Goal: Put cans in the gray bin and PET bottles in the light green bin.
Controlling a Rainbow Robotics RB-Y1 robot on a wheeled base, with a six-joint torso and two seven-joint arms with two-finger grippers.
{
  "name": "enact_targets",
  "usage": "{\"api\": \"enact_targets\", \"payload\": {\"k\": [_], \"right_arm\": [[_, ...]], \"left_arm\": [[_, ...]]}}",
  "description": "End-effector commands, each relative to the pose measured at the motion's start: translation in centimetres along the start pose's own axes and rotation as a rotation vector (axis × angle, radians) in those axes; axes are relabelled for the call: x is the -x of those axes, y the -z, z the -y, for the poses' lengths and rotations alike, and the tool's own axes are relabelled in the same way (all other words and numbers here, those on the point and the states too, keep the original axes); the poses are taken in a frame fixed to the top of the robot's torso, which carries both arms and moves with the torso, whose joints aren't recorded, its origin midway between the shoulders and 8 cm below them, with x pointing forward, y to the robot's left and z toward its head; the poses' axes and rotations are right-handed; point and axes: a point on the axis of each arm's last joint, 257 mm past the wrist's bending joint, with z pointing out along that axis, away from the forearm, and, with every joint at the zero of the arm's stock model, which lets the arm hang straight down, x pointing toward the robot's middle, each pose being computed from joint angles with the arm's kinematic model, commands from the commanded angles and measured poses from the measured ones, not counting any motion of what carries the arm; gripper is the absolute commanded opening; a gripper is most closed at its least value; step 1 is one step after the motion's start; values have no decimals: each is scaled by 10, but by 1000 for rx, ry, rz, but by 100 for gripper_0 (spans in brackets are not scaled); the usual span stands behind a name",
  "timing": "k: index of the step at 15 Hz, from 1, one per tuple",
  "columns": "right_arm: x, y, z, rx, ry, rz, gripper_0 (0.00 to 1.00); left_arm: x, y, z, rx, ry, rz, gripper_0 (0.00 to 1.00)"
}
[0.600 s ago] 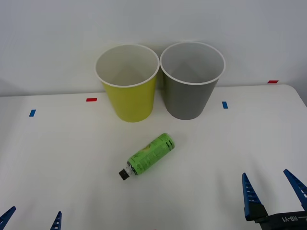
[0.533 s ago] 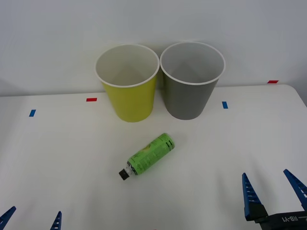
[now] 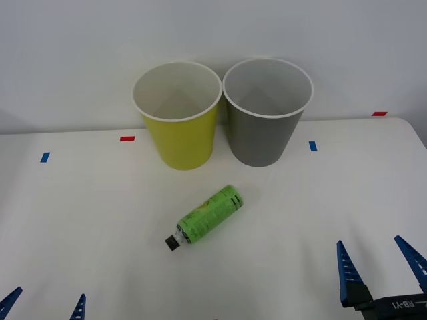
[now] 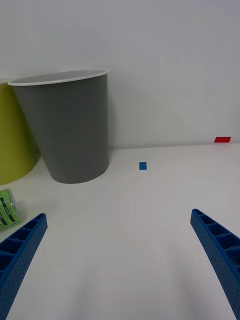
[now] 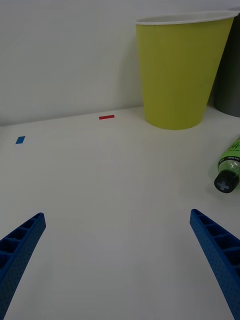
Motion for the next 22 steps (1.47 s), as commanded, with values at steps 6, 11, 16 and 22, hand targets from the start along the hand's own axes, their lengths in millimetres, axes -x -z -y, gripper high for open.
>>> {"api": "enact_targets", "payload": {"k": [6,11,16,22], "right_arm": [[0,0,0,0,0,0,100],[0,0,0,0,0,0,100],[0,0,0,0,0,0,100],[0,0,0,0,0,0,100]], "left_arm": [[0,0,0,0,0,0,100],[0,0,0,0,0,0,100],[0,0,0,0,0,0,100],[-18,-2,1,0,5,-34,100]]}}
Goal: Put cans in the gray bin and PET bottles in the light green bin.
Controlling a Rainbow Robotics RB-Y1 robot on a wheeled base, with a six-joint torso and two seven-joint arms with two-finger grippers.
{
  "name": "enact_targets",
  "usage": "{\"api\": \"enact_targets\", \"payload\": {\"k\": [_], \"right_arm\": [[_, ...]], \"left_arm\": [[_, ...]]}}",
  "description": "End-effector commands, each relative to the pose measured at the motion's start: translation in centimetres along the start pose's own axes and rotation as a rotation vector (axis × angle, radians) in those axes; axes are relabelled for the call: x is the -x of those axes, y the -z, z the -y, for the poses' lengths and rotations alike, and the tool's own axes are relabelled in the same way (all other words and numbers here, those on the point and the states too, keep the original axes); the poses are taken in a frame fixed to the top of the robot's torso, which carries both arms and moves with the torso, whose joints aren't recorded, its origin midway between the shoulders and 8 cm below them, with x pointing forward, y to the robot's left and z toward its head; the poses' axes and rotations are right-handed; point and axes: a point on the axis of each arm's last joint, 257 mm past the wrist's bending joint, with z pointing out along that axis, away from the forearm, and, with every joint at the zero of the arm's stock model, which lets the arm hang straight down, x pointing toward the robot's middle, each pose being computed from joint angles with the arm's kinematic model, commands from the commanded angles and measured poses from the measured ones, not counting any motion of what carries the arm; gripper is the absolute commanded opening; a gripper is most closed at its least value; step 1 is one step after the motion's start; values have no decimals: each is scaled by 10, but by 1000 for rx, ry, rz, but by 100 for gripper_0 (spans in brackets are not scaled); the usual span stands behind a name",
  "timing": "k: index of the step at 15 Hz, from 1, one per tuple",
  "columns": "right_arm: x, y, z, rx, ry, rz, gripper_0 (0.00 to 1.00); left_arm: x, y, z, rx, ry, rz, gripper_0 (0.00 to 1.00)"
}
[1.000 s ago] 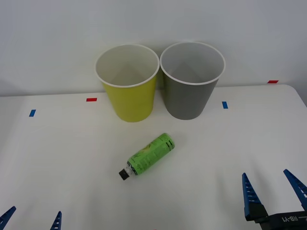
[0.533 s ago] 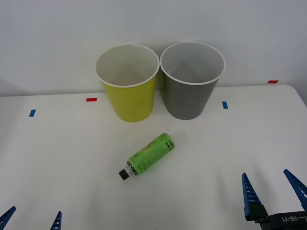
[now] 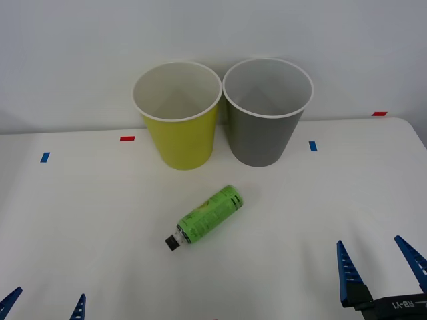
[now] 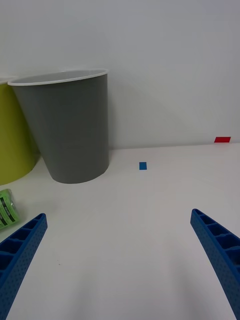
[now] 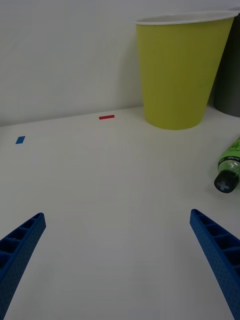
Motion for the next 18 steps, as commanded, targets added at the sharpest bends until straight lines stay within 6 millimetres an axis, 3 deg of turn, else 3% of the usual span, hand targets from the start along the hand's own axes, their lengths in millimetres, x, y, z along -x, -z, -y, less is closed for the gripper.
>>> {"api": "enact_targets", "payload": {"k": [1,5,8,12,18], "right_arm": [[0,0,0,0,0,0,100],[0,0,0,0,0,0,100],[0,0,0,0,0,0,100],[0,0,0,0,0,0,100],[0,0,0,0,0,0,100]], "left_arm": [[-24,-3,2,-9,-10,-37,100],[-15,-13,0,-43,-46,-5,100],[-6,-35,13,-142,-99,16,100],[-2,-49,50,-293,-128,33,100],[-4,-78,64,-390,-229,4,100]]}}
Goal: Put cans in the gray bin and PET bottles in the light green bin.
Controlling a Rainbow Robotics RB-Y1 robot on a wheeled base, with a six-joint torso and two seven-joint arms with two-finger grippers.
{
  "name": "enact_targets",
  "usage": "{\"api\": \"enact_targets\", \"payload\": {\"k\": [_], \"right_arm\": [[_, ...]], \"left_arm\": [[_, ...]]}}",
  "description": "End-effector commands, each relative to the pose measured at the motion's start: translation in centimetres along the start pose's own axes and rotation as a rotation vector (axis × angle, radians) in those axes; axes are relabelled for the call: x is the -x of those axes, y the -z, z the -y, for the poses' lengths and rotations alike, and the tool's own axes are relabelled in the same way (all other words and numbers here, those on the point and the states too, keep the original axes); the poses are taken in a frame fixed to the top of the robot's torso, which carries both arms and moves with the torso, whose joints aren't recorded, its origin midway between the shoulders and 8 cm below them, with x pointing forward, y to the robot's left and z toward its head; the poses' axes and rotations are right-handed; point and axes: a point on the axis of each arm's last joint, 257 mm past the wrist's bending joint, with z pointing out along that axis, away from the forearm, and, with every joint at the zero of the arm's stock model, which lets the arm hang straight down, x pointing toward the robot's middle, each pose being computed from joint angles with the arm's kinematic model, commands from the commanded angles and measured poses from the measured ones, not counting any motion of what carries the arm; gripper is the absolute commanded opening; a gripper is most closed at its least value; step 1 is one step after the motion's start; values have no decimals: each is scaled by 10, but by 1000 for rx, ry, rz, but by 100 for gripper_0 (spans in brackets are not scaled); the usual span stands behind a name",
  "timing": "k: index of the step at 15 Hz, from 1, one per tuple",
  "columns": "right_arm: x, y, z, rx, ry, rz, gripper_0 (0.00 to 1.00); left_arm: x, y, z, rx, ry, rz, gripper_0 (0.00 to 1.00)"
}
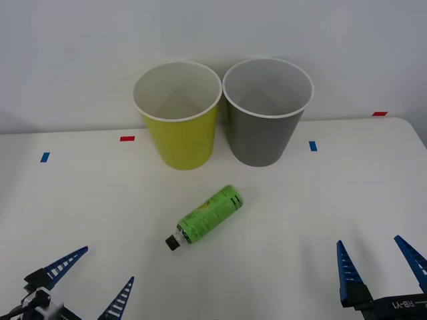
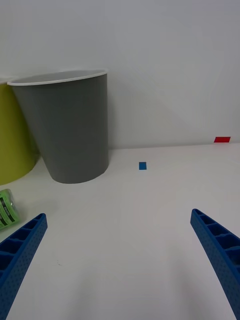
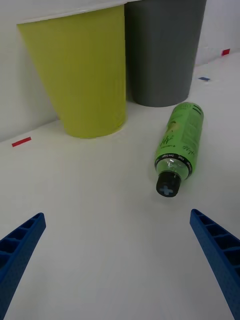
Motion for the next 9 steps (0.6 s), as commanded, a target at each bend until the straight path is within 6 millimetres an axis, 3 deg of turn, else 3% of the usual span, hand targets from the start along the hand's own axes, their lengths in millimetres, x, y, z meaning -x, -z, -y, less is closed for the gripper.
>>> {"api": "enact_targets", "payload": {"k": [1,9], "right_arm": [[0,0,0,0,0,0,100],[0,0,0,0,0,0,100]], "left_arm": [[0,-15,-3,-31,-41,-22,100],[8,-66,2,-121,-118,-72,100]]}}
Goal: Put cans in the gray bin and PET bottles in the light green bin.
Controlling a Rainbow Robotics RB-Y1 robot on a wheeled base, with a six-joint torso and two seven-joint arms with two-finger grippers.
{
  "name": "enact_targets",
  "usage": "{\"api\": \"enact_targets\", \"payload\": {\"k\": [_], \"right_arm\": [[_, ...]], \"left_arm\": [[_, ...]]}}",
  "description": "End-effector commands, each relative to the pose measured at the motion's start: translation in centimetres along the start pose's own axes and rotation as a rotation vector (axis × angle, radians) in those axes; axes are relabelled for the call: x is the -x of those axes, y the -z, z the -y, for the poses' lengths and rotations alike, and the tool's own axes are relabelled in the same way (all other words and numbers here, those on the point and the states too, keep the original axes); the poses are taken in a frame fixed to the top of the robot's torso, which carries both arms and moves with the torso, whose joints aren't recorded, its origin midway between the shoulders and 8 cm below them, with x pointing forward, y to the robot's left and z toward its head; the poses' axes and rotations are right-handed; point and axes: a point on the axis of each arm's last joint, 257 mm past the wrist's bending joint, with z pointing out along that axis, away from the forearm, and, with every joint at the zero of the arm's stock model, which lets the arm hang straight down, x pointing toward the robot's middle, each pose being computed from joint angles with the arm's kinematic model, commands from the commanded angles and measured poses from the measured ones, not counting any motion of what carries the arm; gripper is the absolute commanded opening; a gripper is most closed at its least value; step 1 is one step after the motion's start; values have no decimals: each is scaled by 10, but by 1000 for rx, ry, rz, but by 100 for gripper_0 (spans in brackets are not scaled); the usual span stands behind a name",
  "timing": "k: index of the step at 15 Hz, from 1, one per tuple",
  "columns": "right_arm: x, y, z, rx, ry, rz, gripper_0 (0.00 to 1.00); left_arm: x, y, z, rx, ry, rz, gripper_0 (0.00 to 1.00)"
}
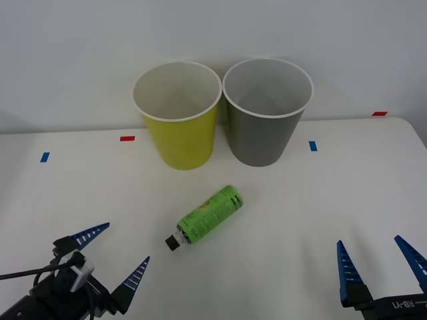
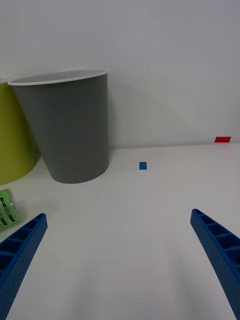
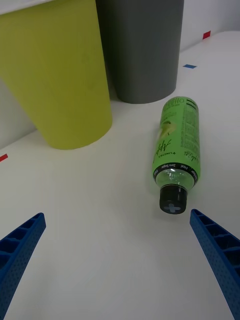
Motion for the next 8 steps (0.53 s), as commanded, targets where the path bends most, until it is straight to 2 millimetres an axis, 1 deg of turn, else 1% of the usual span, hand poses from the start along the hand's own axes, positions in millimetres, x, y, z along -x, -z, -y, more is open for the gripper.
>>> {"api": "enact_targets", "payload": {"k": [1,2,4,8], "right_arm": [[0,0,0,0,0,0,100],[0,0,0,0,0,0,100],[0,0,0,0,0,0,100],[0,0,0,0,0,0,100]], "left_arm": [[1,-19,-2,-33,-38,-49,100],[2,-25,-2,-46,-50,-93,100],[1,-32,-3,-61,-64,-158,100],[6,-40,-6,-88,-100,-253,100]]}}
